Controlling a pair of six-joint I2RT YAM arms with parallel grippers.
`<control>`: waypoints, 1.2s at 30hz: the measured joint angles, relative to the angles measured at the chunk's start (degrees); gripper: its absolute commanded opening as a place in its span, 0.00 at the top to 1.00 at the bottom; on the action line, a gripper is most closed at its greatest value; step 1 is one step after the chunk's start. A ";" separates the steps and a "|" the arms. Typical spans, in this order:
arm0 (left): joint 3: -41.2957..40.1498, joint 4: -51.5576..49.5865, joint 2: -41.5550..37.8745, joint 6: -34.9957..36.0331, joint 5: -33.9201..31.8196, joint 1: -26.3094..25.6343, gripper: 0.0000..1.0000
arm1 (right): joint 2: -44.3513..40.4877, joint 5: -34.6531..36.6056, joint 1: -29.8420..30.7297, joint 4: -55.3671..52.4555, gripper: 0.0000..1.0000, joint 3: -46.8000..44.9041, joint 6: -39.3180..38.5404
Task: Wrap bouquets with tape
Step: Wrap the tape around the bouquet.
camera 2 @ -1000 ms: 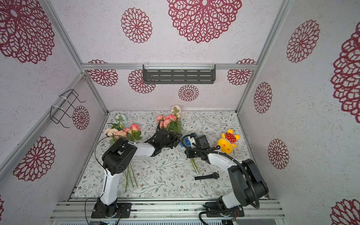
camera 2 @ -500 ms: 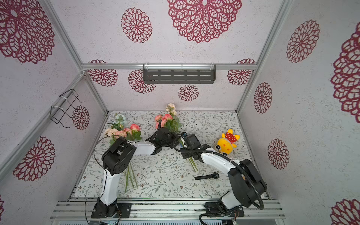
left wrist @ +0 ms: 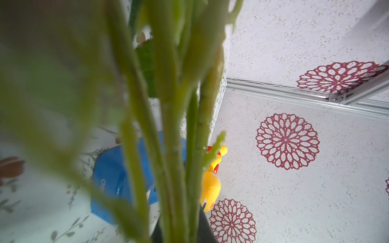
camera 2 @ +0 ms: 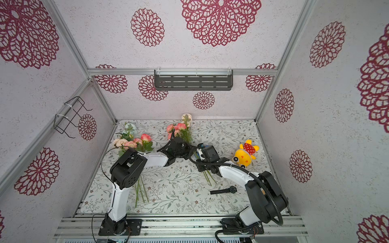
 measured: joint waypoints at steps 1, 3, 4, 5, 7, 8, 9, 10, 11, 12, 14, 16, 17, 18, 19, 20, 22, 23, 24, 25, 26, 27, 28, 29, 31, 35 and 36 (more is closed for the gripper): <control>0.00 0.02 0.00 -0.02 0.04 0.00 1.00 | -0.55 -2.36 -1.55 1.49 0.37 -1.33 1.16; 0.00 0.46 0.00 -0.33 0.04 0.00 1.00 | -1.22 -8.28 -5.11 4.74 0.34 -3.82 4.31; 0.00 0.70 0.00 -0.44 0.00 0.00 1.00 | -1.18 -10.62 -6.10 5.95 0.30 -4.46 5.62; 0.00 1.03 0.00 -0.50 0.07 -0.07 1.00 | -1.05 -13.03 -6.86 7.41 0.29 -5.16 7.15; 0.00 1.55 0.00 -0.59 0.26 -0.04 1.00 | -0.57 -16.76 -7.74 10.64 0.29 -6.23 9.73; 0.00 1.81 0.00 -0.66 0.39 -0.07 1.00 | -0.04 -18.62 -8.15 12.59 0.29 -6.67 11.32; -0.04 1.97 0.00 -0.70 0.50 -0.07 1.00 | 0.79 -20.48 -8.55 14.78 0.31 -7.08 12.85; -0.04 2.23 0.00 -0.76 0.52 -0.07 1.00 | 1.46 -21.59 -8.83 16.15 0.32 -7.21 14.05; -0.07 2.54 0.00 -0.85 0.55 -0.07 1.00 | 2.60 -23.10 -9.18 17.99 0.34 -7.32 15.56; -0.09 2.75 0.00 -0.85 0.57 -0.07 1.00 | 3.82 -24.41 -9.55 19.69 0.37 -7.34 16.90; -0.31 3.17 0.02 -0.83 0.37 -0.07 1.00 | 6.01 -26.69 -10.29 22.84 0.46 -7.48 19.04; -0.66 3.30 0.07 -0.79 0.24 -0.07 1.00 | 7.23 -29.05 -10.64 25.81 0.64 -8.09 20.55; -0.92 3.41 0.11 -0.85 0.17 -0.07 1.00 | 7.54 -29.77 -10.64 27.17 0.75 -8.39 21.42; -1.05 3.52 0.11 -0.92 0.35 -0.07 1.00 | 7.76 -30.16 -10.75 27.76 0.84 -8.68 22.05; -1.07 3.63 0.11 -0.92 0.39 -0.07 1.00 | 7.98 -30.29 -10.86 28.02 0.92 -8.76 22.03; -1.07 3.74 0.11 -0.87 0.39 -0.07 1.00 | 8.09 -30.32 -10.93 27.91 1.00 -8.74 21.86; -1.05 3.67 0.11 -0.68 0.37 -0.07 0.90 | 7.91 -29.68 -10.80 26.25 1.00 -8.24 20.24; -1.05 3.48 0.11 -0.15 0.31 -0.07 0.77 | 7.65 -28.63 -10.54 24.35 1.00 -7.56 18.69; -1.05 3.08 0.11 0.46 0.37 -0.07 0.69 | 7.34 -27.02 -10.10 21.99 1.00 -6.69 16.92; -0.98 2.51 0.07 0.81 0.37 -0.07 0.63 | 7.17 -25.16 -9.60 19.63 1.00 -5.73 15.39; -0.83 1.64 -0.02 1.14 0.28 -0.07 0.56 | 6.95 -22.77 -8.85 16.81 1.00 -4.50 13.35; -0.68 0.68 -0.17 1.60 0.22 -0.07 0.52 | 6.71 -20.37 -8.09 14.29 1.00 -3.45 11.37; -0.59 -0.02 -0.33 1.92 0.35 -0.07 0.50 | 6.43 -18.43 -7.39 12.52 1.00 -2.75 9.88; -0.55 -0.39 -0.42 2.05 0.28 -0.07 0.48 | 5.92 -15.72 -6.38 10.32 1.00 -1.99 7.89; -0.48 -0.87 -0.44 2.19 0.33 -0.07 0.47 | 4.87 -11.87 -4.50 7.32 1.00 -1.03 4.98; -0.24 -1.33 -0.44 2.25 0.42 -0.04 0.45 | 3.78 -7.89 -1.95 4.63 1.00 -0.09 1.46; -0.09 -1.55 -0.44 2.36 0.42 -0.04 0.44 | 3.78 -7.58 -1.88 4.37 1.00 -0.11 1.05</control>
